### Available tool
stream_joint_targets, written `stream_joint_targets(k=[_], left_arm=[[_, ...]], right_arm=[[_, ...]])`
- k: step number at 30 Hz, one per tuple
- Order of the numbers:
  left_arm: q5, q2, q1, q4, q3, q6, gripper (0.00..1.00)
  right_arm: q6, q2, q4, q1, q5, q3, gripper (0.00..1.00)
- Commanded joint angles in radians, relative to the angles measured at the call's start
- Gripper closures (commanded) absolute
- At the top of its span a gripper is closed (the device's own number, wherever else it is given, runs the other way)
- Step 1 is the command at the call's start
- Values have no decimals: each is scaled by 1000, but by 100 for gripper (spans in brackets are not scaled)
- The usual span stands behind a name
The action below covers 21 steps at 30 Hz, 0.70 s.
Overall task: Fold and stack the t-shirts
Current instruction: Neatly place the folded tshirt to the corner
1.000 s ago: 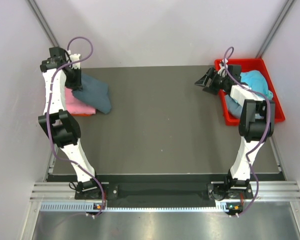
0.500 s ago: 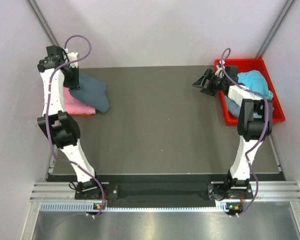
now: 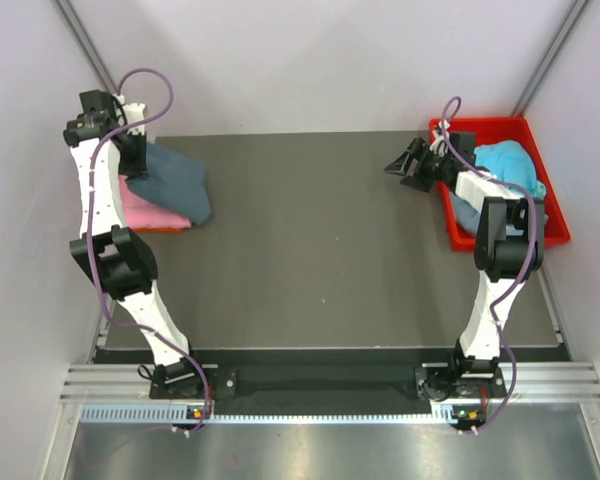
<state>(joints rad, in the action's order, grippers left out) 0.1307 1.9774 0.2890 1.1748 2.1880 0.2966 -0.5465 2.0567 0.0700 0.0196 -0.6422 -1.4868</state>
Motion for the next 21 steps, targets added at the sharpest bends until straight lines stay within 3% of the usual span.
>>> stream_joint_targets(k=[1,21], left_arm=[[-58,-57,32,-24,19,42,100],[-275,69,47,-102,-40,47,100]], right_arm=[[-3,5,-53,-12,-16,-21,22],[5,10,-53,-47,-13,-20,22]])
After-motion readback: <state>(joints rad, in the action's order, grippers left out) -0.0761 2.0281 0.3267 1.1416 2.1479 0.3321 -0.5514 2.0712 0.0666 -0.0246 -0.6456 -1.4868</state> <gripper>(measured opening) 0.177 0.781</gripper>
